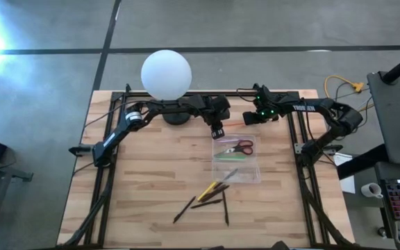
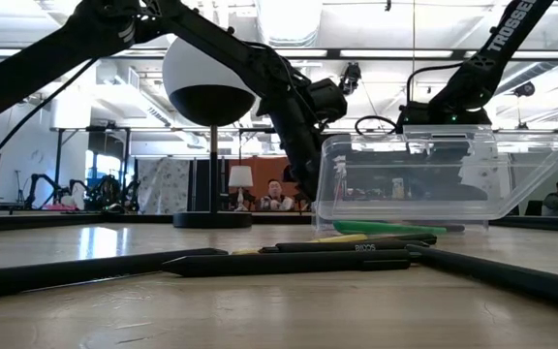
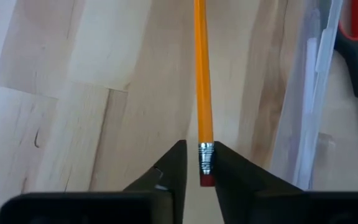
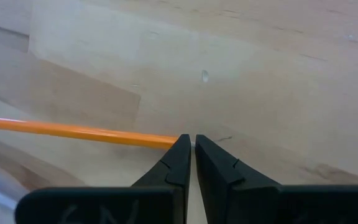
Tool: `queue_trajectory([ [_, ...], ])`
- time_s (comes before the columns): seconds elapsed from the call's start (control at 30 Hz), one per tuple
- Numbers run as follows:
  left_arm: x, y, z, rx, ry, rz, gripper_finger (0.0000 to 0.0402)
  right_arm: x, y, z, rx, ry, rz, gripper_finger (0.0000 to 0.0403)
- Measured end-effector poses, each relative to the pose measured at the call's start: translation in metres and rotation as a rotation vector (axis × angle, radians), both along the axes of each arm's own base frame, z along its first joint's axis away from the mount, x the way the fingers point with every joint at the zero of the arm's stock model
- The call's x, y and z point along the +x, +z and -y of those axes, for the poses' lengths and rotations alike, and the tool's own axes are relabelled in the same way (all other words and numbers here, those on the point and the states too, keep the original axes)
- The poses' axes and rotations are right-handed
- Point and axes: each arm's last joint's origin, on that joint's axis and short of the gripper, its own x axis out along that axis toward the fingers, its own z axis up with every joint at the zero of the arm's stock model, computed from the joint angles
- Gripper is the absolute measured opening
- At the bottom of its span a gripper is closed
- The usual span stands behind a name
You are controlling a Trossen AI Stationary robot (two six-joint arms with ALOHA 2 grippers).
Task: Pick & place school supplies into a supply box
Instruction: Put the orange pencil into the supply box
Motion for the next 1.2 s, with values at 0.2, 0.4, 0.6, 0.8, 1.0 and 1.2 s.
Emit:
queue_trajectory([
  [0.2,0.0,0.0,-0.001,0.02,0.007,-0.004,0.0024,0.0,0.001,0.0,0.006,0.004,0.01,0.0018],
  [0.4,0.0,0.0,-0.001,0.026,0.01,-0.007,0.0009,-0.002,0.011,-0.003,-0.017,0.005,0.034,0.0018],
  [0.6,-0.001,0.0,-0.001,0.043,0.02,-0.02,0.0009,-0.006,0.029,-0.005,-0.105,-0.016,0.05,0.0018],
  [0.8,-0.003,0.003,0.003,0.044,0.031,-0.049,0.0008,-0.015,0.052,-0.01,-0.236,-0.07,0.024,0.0018],
  [1.0,-0.003,0.031,0.012,0.083,0.029,0.01,0.0008,-0.02,0.064,-0.014,-0.275,-0.081,0.045,0.0018],
  [1.2,-0.005,0.056,0.031,0.093,-0.005,0.051,0.0008,-0.022,0.062,-0.016,-0.249,-0.078,0.019,0.0018],
])
